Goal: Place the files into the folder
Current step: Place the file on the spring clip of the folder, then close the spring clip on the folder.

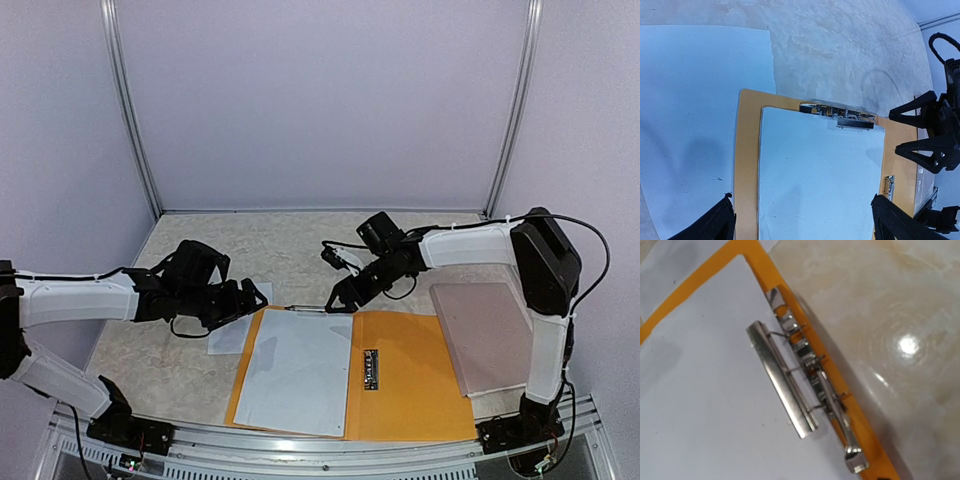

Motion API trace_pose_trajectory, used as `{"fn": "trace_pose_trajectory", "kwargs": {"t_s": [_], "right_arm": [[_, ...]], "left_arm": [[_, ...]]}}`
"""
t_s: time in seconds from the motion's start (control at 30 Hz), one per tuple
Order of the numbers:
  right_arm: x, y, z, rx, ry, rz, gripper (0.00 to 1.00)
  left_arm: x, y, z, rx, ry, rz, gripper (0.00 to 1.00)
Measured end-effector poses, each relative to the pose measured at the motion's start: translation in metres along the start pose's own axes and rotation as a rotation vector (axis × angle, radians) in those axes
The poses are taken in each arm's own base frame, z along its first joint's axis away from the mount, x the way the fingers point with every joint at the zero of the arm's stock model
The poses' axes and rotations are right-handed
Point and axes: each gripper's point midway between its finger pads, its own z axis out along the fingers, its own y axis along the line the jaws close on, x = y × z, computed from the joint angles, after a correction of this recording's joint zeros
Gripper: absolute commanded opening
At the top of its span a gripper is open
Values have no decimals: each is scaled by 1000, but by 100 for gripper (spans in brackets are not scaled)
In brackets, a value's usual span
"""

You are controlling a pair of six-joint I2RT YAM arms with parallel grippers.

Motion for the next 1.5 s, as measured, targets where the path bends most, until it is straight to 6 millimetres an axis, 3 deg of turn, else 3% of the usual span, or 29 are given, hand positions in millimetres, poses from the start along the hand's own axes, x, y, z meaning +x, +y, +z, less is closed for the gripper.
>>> {"fn": "trace_pose_trajectory", "kwargs": {"t_s": [0.73, 1.1, 1.5], "right_arm": [[1, -1, 12, -68, -12, -3, 63], [5, -17, 14, -60, -8, 28, 62], [3, -13, 17, -88, -17, 32, 63]], "left_arm": [[-24, -43, 39, 123, -22, 133, 91], [-20, -54, 54, 188, 33, 137, 91], [-17, -82, 63, 350, 102, 93, 89]]}}
